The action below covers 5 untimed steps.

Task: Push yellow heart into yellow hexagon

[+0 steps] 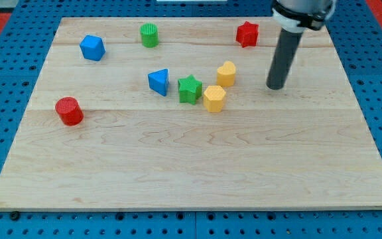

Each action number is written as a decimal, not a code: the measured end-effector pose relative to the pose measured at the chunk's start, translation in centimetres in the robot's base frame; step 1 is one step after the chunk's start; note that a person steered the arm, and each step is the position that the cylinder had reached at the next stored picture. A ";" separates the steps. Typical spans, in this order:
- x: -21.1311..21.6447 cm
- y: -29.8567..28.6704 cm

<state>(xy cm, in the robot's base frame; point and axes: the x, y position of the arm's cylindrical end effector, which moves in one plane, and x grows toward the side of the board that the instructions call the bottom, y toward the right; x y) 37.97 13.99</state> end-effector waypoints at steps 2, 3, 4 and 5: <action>-3.4 -3.9; -3.5 -4.7; -4.7 -6.3; -6.6 -7.4</action>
<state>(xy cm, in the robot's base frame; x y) 31.36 6.58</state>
